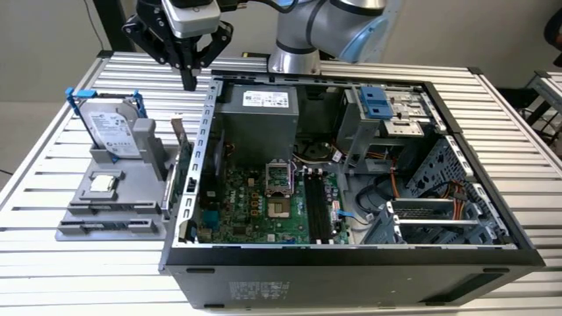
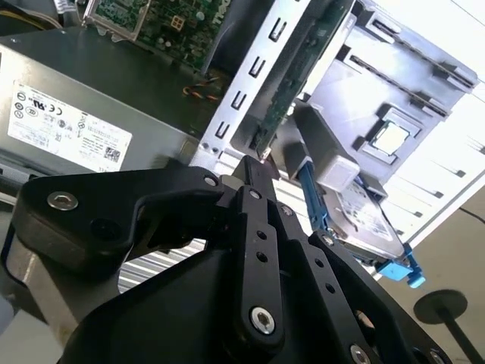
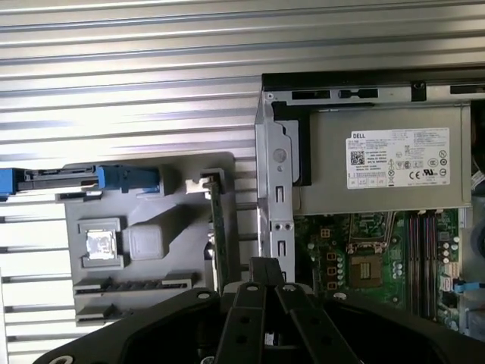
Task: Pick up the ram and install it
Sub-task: 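Reach for the ram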
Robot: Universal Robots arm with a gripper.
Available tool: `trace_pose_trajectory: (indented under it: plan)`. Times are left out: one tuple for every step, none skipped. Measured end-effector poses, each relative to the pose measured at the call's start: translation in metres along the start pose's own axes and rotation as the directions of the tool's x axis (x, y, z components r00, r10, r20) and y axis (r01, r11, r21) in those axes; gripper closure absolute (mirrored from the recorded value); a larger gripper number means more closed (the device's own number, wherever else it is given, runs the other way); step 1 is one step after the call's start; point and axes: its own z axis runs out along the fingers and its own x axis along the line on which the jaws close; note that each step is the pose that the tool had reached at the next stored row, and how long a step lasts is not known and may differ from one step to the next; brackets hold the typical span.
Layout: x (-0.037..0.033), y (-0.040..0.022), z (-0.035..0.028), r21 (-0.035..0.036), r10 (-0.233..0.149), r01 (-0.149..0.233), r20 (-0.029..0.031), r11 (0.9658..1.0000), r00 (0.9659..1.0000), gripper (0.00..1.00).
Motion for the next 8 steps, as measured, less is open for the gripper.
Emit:
trace_pose_trajectory:
  plan:
    - [0.0013, -0.0001, 0.0000, 0.0000, 0.000, 0.000, 0.0000, 1.0000, 1.0000, 1.00]
    - [0.0028, -0.0002, 0.0000, 0.0000, 0.000, 0.000, 0.0000, 1.0000, 1.0000, 1.00]
    - [0.0042, -0.0003, 0.0000, 0.0000, 0.000, 0.000, 0.0000, 1.0000, 1.0000, 1.00]
    - [0.0055, -0.0004, 0.0000, 0.0000, 0.000, 0.000, 0.0000, 1.0000, 1.0000, 1.00]
    - [0.0069, -0.0005, 0.0000, 0.0000, 0.000, 0.000, 0.0000, 1.0000, 1.0000, 1.00]
    - [0.0083, -0.0006, 0.0000, 0.0000, 0.000, 0.000, 0.0001, 1.0000, 1.0000, 1.00]
    - [0.0097, -0.0007, -0.0001, 0.0000, 0.000, 0.000, 0.0000, 1.0000, 1.0000, 1.00]
    - [0.0111, -0.0008, 0.0000, 0.0000, 0.000, 0.000, 0.0000, 1.0000, 1.0000, 1.00]
